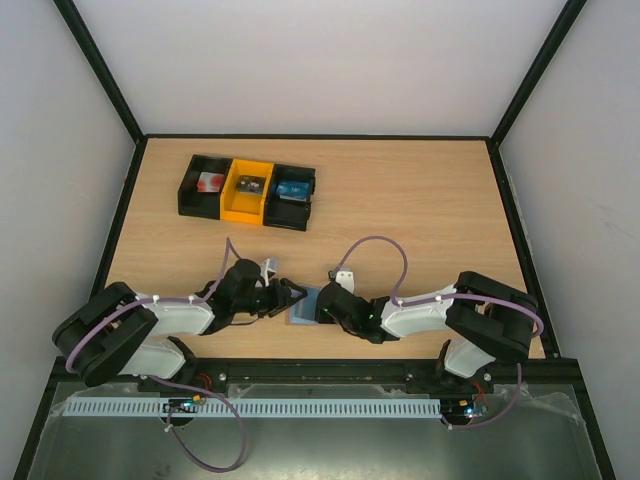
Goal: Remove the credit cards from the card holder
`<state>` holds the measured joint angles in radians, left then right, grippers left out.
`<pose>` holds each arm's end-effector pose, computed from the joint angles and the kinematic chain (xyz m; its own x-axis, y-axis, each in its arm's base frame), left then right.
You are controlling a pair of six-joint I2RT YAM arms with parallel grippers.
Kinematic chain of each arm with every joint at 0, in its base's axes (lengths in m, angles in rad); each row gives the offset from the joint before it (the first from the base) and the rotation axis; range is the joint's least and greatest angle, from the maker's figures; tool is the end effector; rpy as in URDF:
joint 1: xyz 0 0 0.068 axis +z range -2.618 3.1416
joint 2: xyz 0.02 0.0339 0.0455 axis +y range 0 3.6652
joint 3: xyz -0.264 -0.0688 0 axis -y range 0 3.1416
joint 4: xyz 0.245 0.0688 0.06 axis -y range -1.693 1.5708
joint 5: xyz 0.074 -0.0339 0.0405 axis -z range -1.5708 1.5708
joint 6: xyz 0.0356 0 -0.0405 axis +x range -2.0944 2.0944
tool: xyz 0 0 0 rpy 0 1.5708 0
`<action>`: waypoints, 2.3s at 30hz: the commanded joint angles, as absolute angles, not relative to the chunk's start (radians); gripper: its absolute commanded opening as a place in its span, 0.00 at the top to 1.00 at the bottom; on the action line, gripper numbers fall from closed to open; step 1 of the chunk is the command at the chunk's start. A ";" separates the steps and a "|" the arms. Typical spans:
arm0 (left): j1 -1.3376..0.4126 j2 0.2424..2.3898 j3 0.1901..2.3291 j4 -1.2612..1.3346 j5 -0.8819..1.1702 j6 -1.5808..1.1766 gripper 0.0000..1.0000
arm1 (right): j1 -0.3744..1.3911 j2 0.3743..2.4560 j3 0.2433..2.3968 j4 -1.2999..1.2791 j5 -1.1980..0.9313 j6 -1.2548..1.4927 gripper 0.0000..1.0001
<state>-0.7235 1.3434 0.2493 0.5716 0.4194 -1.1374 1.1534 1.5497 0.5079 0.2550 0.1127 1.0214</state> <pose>0.1542 -0.1555 0.1274 -0.9458 -0.2705 -0.1795 0.0255 0.4892 -0.8718 0.1119 0.2425 0.1188 -0.8971 0.0674 -0.4366 -0.2127 0.8003 0.5606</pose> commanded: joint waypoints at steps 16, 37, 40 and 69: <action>-0.789 1.340 0.282 0.718 0.477 -1.234 0.45 | 1.156 1.430 0.408 0.198 0.176 1.035 0.88; -0.768 1.345 0.306 0.545 0.375 -1.144 0.43 | 1.156 1.393 0.397 0.234 0.154 1.028 0.84; -0.767 1.349 0.305 0.550 0.376 -1.146 0.43 | 1.155 1.412 0.402 0.235 0.148 1.028 0.83; -0.767 1.443 0.277 0.673 0.446 -1.161 0.42 | 1.156 1.517 0.395 0.192 0.137 1.035 0.98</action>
<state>-0.7731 1.4174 0.2951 0.6239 0.4278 -1.1595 1.1534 1.4673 0.4126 0.2821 0.1429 1.0325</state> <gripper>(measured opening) 0.583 0.022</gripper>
